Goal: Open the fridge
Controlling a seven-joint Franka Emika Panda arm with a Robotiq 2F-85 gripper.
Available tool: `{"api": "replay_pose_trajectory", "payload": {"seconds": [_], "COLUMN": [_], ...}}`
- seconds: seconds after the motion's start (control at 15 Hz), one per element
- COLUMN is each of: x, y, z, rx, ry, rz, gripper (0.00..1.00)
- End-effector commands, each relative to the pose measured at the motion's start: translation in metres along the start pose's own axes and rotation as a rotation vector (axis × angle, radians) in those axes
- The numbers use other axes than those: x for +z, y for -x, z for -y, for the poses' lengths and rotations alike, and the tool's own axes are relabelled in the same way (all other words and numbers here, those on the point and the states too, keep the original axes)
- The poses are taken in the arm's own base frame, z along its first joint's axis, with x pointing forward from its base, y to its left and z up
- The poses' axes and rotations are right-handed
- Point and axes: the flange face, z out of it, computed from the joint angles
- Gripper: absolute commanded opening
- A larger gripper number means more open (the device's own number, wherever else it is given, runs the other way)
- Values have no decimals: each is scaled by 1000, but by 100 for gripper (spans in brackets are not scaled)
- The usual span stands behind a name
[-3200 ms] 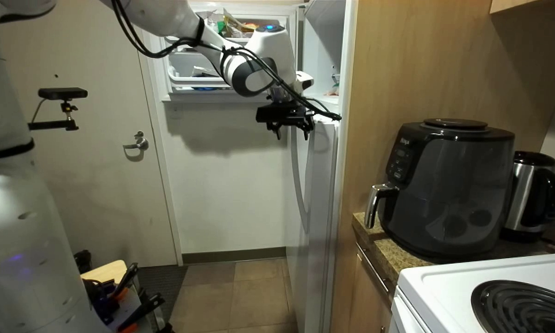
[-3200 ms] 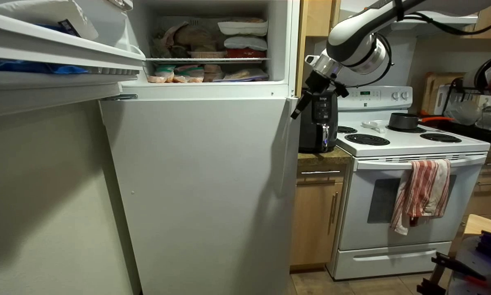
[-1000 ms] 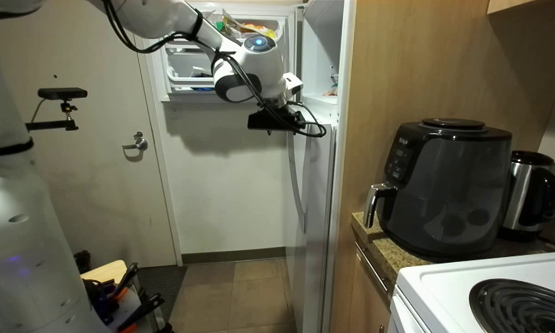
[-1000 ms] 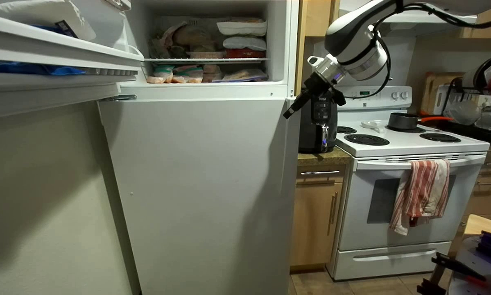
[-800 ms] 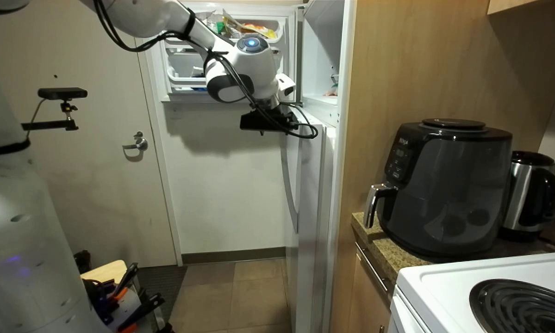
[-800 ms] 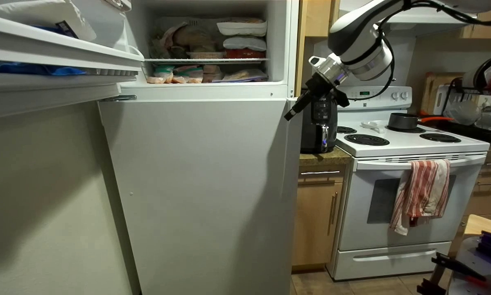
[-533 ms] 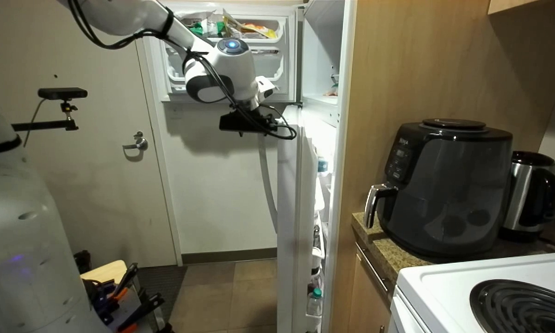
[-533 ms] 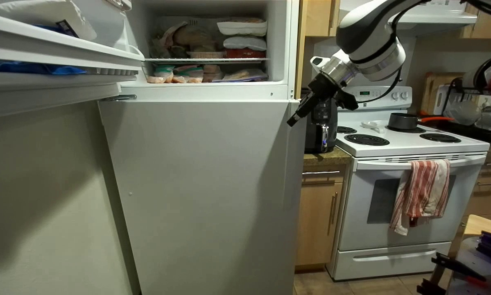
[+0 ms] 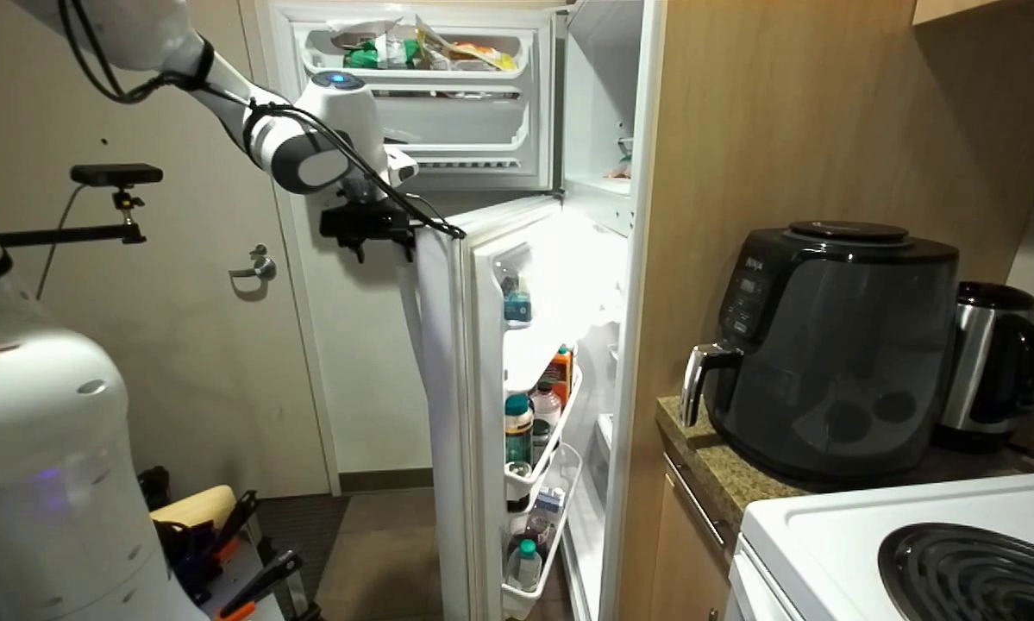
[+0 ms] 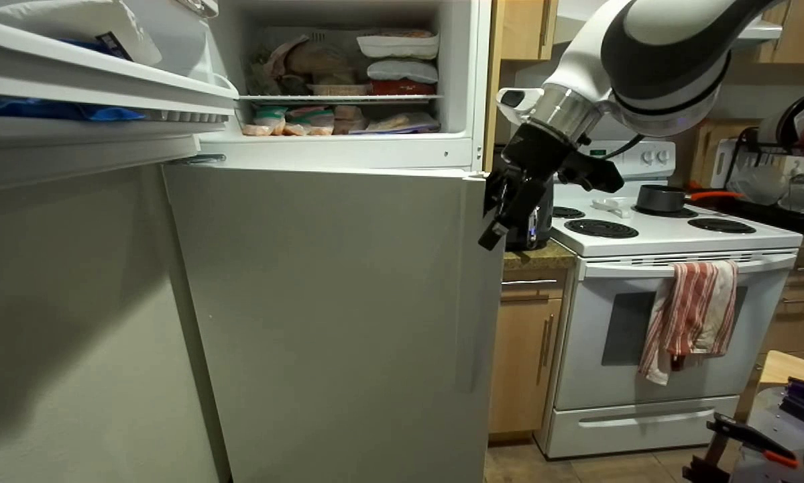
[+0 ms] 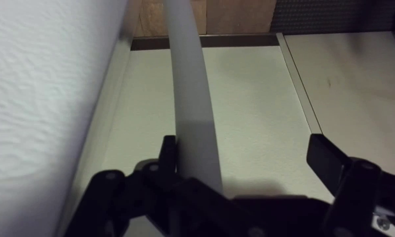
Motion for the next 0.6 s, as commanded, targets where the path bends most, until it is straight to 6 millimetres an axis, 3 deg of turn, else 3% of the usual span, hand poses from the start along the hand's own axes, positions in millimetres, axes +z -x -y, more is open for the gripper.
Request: {"api": "replay_pose_trajectory", "payload": {"seconds": [0.0,0.13,0.53], "x": [-20,-31,-82], "y": [21,22,31], "z": [27,37,95], "rx": [-47,-71,-114], "ry": [17,33,22], "rz": [136,195,340], "gripper": [100,100,100]}}
